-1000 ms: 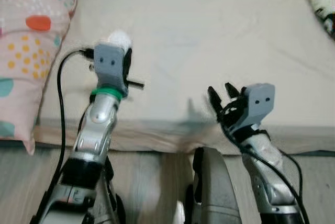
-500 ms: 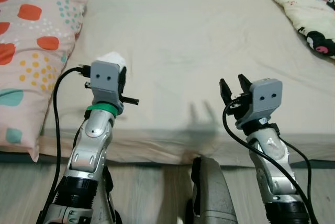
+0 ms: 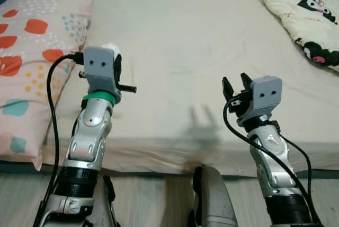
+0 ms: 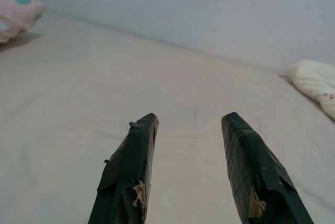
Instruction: Clean up the room
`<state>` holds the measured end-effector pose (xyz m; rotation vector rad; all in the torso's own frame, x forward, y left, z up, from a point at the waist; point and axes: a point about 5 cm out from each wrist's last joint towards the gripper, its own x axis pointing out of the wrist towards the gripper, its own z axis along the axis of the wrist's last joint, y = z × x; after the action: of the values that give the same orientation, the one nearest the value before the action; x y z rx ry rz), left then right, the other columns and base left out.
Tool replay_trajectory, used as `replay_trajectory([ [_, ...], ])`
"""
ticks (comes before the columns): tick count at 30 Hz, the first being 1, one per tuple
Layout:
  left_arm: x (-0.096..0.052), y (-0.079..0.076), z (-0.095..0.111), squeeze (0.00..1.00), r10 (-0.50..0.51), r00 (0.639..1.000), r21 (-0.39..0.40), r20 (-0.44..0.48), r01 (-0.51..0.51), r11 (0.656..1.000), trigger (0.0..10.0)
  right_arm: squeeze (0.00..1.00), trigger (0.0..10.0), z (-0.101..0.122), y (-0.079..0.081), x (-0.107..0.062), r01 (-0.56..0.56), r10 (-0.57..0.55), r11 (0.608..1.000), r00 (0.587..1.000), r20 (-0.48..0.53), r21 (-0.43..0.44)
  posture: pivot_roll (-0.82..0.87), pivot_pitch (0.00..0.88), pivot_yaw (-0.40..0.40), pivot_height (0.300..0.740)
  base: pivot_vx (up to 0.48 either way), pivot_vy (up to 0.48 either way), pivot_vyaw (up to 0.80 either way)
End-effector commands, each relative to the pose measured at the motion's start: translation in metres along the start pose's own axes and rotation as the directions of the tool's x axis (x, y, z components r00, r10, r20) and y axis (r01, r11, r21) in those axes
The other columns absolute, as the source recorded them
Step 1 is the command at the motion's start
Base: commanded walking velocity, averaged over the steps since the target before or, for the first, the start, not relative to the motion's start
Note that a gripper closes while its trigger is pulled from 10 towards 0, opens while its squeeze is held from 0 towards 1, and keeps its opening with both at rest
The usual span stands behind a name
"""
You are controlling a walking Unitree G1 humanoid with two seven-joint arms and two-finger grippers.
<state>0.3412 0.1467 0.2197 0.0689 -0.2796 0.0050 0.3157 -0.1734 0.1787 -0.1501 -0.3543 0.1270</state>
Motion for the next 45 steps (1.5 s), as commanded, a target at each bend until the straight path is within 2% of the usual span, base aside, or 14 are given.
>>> replay_trajectory([
  [1,0.000,-0.001,-0.003,0.00,-0.001,1.000,-0.001,-0.026,0.001,1.000,10.0,0.00,10.0,-0.004,-0.003,-0.001,0.016,-0.016,1.000,1.000,-0.005,-0.002,-0.03,0.012,0.000,0.580,0.000,0.000,0.00],
  [13,0.003,-0.009,0.000,0.00,-0.014,1.000,-0.013,-0.025,0.014,1.000,10.0,0.00,10.0,-0.008,-0.003,0.000,0.025,-0.025,1.000,1.000,-0.007,0.003,-0.03,0.012,0.007,0.604,0.000,0.000,0.00],
  [27,0.011,-0.023,0.006,0.00,-0.045,0.999,-0.037,-0.017,0.045,0.998,10.0,0.00,10.0,-0.013,-0.004,-0.002,0.041,-0.041,0.999,0.999,-0.009,0.011,-0.03,0.013,0.014,0.653,0.000,0.000,0.00],
  [40,0.012,-0.026,0.006,0.00,-0.053,0.999,-0.043,-0.013,0.053,0.998,10.0,0.00,10.0,-0.015,-0.003,-0.002,0.039,-0.039,0.999,0.999,-0.008,0.014,-0.03,0.016,0.012,0.712,0.000,0.000,0.00],
  [45,0.011,-0.027,0.005,0.00,-0.055,0.998,-0.043,-0.016,0.054,0.998,10.0,0.00,10.0,-0.016,-0.003,-0.002,0.037,-0.037,0.999,0.999,-0.009,0.016,-0.03,0.016,0.013,0.721,0.000,0.000,0.00],
])
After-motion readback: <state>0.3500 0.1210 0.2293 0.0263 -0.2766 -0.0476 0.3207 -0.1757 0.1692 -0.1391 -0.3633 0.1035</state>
